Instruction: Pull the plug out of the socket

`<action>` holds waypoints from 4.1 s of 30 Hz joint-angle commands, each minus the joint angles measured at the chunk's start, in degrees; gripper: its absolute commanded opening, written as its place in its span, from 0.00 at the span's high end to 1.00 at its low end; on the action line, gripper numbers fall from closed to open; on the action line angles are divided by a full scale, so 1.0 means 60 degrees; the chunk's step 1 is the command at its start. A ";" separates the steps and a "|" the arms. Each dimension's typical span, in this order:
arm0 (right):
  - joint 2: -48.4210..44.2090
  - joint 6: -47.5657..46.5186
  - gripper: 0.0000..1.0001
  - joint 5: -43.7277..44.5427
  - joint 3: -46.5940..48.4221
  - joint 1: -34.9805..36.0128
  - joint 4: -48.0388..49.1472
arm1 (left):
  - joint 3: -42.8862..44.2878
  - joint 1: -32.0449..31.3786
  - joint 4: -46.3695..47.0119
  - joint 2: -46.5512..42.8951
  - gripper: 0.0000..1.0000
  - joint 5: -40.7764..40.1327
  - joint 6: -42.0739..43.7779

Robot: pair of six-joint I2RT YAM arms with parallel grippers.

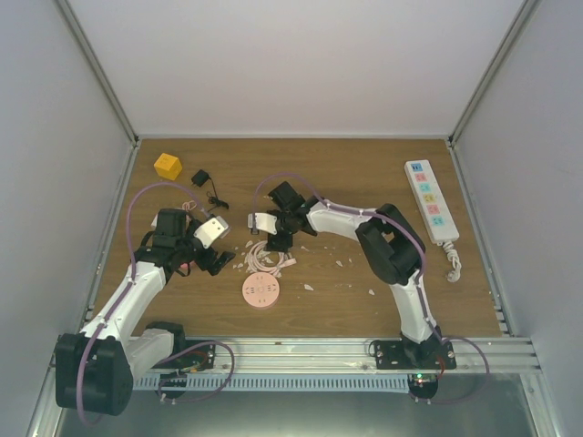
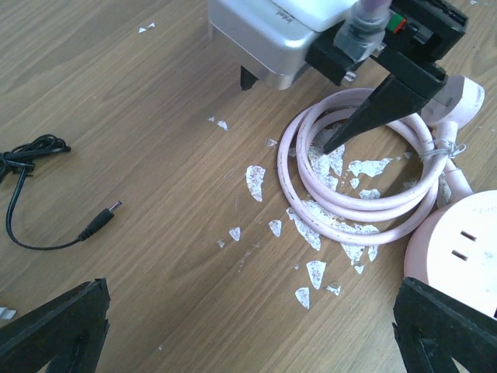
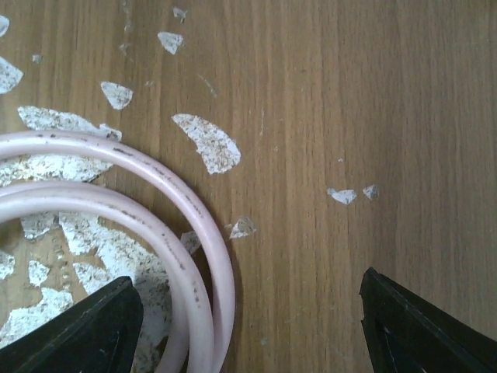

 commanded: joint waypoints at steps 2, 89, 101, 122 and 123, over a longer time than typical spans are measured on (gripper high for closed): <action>0.0384 0.0227 0.24 0.0689 0.0296 -0.0115 0.0185 | -0.0103 -0.0051 0.0401 -0.0110 0.01 -0.0020 -0.0072; -0.3156 -0.3074 0.72 0.0455 -0.5233 -1.0788 -0.1855 | -0.0100 -0.0090 0.0467 0.0155 0.01 0.0039 -0.0071; -0.4126 -0.2329 0.99 0.0301 -0.6323 -1.1393 -0.1661 | -0.0129 -0.0104 0.0471 0.0129 0.01 0.0050 -0.0057; -0.5702 0.0862 0.89 0.0162 -0.7691 -1.1906 -0.0019 | -0.0161 -0.0104 0.0454 -0.0038 0.01 0.0084 -0.0044; -0.5714 0.0791 0.83 0.0108 -0.7674 -1.1910 -0.0113 | -0.0172 -0.0095 0.0467 -0.0068 0.01 0.0092 -0.0043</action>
